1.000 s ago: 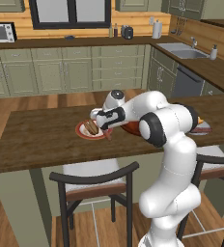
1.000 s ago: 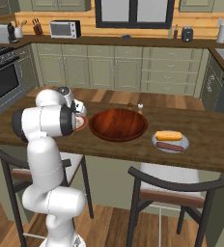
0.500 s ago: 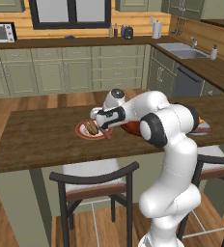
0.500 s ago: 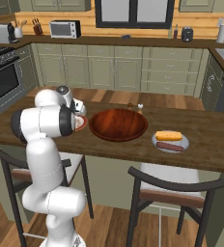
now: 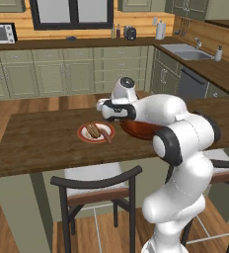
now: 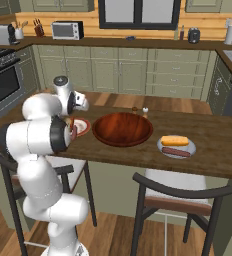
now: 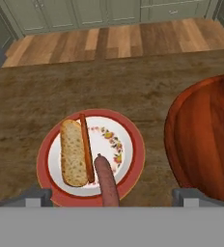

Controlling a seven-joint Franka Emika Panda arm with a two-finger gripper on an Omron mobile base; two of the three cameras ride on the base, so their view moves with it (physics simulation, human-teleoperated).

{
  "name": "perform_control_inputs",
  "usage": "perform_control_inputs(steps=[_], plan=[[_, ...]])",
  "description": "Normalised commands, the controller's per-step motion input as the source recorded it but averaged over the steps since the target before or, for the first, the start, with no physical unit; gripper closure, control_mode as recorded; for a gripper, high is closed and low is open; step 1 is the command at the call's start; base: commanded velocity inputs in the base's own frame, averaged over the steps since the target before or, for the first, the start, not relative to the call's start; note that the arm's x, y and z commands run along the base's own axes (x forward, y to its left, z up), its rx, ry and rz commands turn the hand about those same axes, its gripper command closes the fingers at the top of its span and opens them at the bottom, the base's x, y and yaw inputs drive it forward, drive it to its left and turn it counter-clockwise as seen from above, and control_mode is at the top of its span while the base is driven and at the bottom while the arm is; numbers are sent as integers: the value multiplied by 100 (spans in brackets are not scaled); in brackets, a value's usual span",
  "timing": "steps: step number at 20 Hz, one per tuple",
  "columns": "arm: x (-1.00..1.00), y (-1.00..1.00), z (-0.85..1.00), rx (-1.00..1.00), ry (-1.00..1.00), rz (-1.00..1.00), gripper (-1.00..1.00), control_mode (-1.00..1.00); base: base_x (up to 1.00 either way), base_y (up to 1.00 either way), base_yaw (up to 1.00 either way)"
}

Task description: Place one bun and one sausage from the bowl on each plate.

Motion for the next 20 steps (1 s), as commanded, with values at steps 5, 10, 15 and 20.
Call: perform_control_inputs(steps=[5,10,15,20], plan=[[-82,-54,58,0,0,-4,-100,-100,0,0,0],[-99,-52,52,0,0,-8,-100,-100,0,0,0],[-100,-53,35,0,0,-1,-100,-100,0,0,0],[-100,-57,12,0,0,0,-100,-100,0,0,0]])
